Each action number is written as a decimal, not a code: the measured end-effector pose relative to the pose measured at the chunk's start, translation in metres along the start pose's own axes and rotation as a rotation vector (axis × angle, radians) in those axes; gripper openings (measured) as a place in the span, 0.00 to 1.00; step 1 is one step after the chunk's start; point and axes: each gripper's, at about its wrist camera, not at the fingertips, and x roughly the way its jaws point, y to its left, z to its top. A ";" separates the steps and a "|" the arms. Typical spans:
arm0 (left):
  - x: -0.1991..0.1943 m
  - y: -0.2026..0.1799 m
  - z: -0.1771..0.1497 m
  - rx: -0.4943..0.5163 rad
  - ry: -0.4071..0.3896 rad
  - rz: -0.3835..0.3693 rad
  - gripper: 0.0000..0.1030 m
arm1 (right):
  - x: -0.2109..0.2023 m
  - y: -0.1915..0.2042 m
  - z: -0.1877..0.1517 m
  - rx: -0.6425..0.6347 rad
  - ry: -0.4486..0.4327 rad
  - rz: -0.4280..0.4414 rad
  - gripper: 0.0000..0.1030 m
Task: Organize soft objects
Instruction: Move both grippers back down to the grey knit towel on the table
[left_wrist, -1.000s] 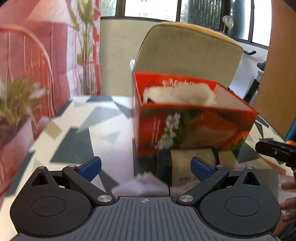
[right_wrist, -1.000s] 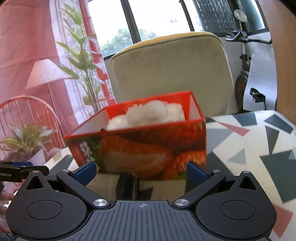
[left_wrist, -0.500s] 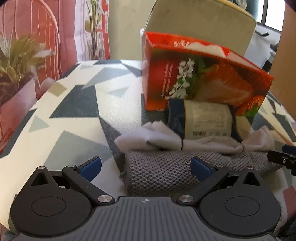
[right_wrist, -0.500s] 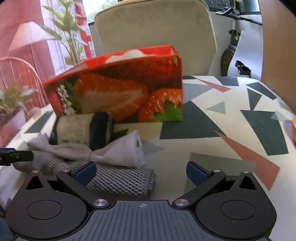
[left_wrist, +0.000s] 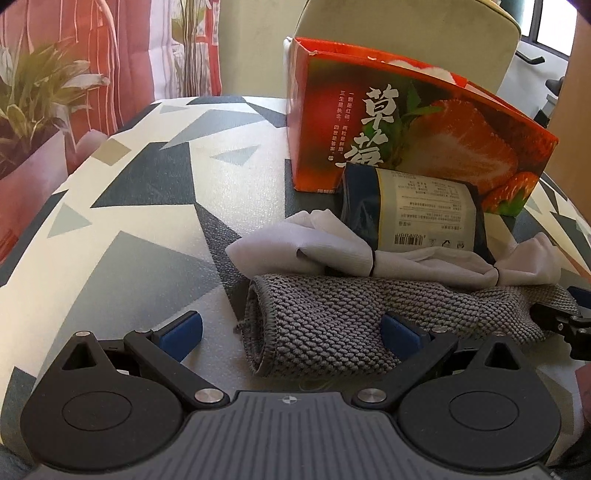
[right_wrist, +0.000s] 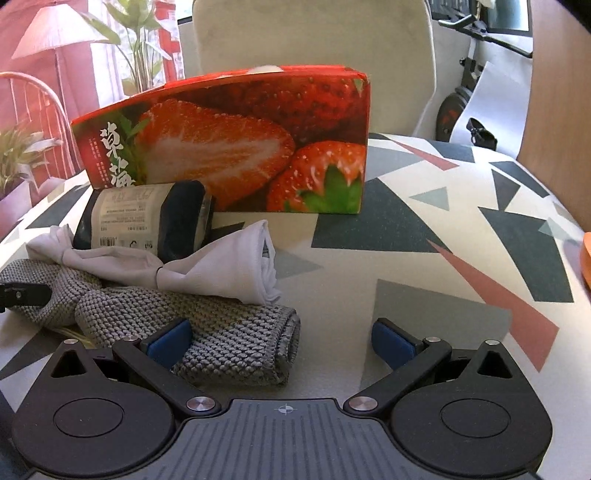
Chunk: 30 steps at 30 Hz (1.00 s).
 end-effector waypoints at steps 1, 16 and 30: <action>0.000 -0.001 -0.001 -0.002 -0.005 0.002 1.00 | -0.001 0.000 -0.001 0.001 -0.004 0.001 1.00; -0.001 -0.002 -0.002 0.012 -0.012 0.006 1.00 | -0.002 -0.002 0.002 0.002 0.017 0.016 1.00; -0.002 -0.001 -0.003 0.009 -0.013 -0.001 1.00 | -0.013 0.004 0.008 0.000 0.062 0.104 0.55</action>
